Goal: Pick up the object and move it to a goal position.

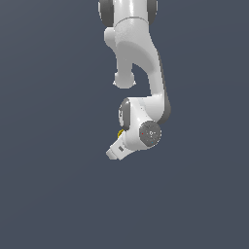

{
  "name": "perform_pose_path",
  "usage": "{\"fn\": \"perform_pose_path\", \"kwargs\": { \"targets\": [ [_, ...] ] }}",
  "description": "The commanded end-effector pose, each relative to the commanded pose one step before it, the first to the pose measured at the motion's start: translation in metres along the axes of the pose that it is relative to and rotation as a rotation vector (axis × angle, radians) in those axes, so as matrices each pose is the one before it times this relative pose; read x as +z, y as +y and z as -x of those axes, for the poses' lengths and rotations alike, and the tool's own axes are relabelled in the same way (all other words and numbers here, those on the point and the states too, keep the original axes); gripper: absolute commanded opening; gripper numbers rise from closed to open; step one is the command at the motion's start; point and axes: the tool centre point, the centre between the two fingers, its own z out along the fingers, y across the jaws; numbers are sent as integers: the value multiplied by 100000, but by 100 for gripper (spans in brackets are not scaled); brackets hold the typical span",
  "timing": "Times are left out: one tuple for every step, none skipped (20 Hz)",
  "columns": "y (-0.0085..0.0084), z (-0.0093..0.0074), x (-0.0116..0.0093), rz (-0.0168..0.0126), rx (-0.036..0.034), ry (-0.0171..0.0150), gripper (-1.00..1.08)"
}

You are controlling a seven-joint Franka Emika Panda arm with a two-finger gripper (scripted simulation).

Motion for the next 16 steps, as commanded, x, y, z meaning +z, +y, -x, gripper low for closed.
{"fn": "perform_pose_path", "kwargs": {
  "targets": [
    [-8, -13, 74, -39, -15, -37, -100],
    [0, 0, 0, 0, 0, 0, -100],
    [0, 0, 0, 0, 0, 0, -100],
    [0, 0, 0, 0, 0, 0, -100],
    [0, 0, 0, 0, 0, 0, -100],
    [8, 2, -61, 51, 2, 47, -100],
    [-12, 12, -26, 0, 0, 0, -100],
    [-36, 37, -78, 0, 0, 0, -100],
    [-59, 62, -130, 0, 0, 0, -100],
    [-84, 87, -183, 0, 0, 0, -100],
    [-108, 112, -236, 0, 0, 0, -100],
    [-133, 138, -291, 0, 0, 0, -100],
    [-158, 164, -346, 0, 0, 0, -100],
    [-184, 191, -403, 0, 0, 0, -100],
    [-211, 218, -462, 0, 0, 0, -100],
    [-238, 247, -523, 0, 0, 0, -100]
  ]
}}
